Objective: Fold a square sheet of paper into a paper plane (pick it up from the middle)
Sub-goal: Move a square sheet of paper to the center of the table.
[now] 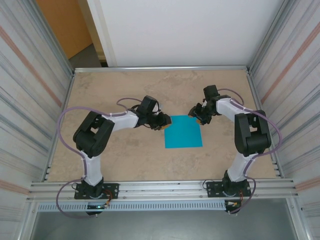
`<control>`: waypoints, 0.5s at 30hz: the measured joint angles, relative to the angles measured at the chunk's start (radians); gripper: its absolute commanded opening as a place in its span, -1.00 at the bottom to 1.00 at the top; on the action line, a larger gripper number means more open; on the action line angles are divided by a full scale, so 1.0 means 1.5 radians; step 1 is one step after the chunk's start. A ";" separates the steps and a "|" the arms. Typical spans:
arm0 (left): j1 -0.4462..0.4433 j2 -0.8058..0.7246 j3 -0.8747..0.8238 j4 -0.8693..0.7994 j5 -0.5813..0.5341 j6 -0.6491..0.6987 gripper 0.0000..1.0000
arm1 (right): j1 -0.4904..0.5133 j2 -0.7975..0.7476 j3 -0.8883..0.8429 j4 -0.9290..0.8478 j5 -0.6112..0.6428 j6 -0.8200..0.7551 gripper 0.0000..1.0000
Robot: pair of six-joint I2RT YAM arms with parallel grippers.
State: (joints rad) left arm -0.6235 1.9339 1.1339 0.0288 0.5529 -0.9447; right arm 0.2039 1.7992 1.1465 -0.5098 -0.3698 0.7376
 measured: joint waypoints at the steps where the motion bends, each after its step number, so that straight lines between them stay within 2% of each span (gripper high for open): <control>1: 0.000 0.006 0.004 -0.002 0.002 0.000 -0.51 | 0.000 0.005 0.000 -0.001 -0.001 -0.005 -0.09; 15: 0.000 0.043 0.040 -0.076 0.005 0.019 -0.55 | 0.010 0.024 -0.003 -0.009 -0.004 -0.011 -0.08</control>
State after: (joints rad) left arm -0.6239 1.9991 1.1934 -0.0849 0.5598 -0.9165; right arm 0.2184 1.8351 1.1419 -0.5240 -0.3752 0.7204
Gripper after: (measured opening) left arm 0.229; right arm 0.458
